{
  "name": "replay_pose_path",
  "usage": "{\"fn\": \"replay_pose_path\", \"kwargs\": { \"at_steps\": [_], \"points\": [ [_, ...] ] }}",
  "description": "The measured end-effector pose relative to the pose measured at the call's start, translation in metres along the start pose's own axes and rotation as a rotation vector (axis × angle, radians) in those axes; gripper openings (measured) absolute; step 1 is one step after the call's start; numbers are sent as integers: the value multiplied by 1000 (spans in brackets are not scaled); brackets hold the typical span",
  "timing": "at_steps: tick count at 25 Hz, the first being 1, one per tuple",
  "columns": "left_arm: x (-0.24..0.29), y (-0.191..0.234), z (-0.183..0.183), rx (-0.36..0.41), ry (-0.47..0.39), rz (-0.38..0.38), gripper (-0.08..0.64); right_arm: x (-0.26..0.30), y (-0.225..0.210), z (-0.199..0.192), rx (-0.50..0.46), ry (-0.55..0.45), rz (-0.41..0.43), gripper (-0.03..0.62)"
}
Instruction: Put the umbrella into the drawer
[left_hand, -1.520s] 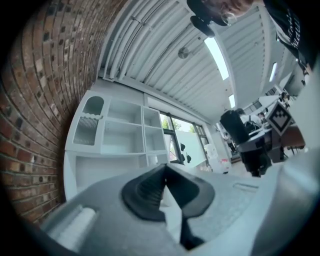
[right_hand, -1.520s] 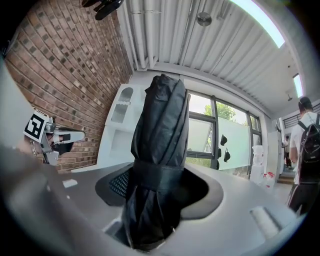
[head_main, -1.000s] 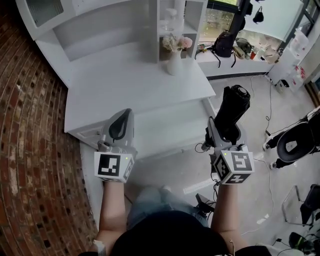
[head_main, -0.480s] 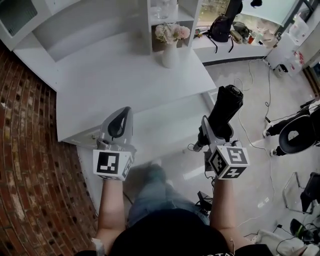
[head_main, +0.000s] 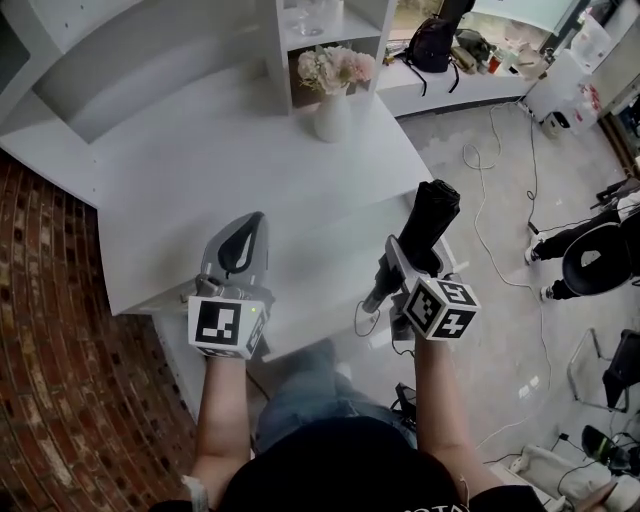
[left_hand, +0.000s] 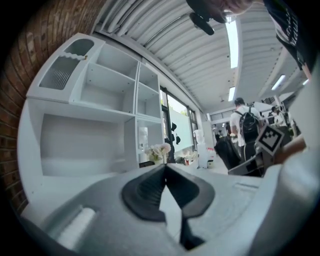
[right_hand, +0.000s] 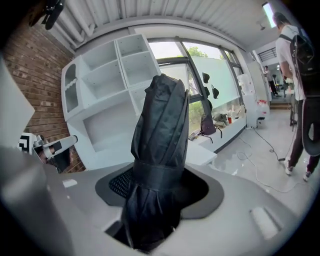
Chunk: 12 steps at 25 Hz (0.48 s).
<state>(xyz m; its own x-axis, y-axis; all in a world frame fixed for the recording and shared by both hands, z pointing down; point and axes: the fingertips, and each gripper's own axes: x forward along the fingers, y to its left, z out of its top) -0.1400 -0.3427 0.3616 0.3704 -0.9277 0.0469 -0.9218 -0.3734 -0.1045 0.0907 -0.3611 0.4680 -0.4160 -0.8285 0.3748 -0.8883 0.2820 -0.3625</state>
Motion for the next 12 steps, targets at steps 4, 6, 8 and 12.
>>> {"fn": "replay_pose_path", "kwargs": {
  "at_steps": [4, 6, 8, 12],
  "points": [
    [18, 6, -13, -12, 23, -23, -2, 26, -20, -19, 114, 55, -32, 253],
    [25, 8, -20, -18, 38, -32, -2, 38, -31, -31, 172, 81, -55, 253],
    [32, 9, -28, -22, 55, -41, -2, 48, -43, -43, 236, 104, -81, 253],
    [40, 10, -43, -20, 91, -62, -2, 66, -65, -73, 377, 160, -131, 253]
  ]
}}
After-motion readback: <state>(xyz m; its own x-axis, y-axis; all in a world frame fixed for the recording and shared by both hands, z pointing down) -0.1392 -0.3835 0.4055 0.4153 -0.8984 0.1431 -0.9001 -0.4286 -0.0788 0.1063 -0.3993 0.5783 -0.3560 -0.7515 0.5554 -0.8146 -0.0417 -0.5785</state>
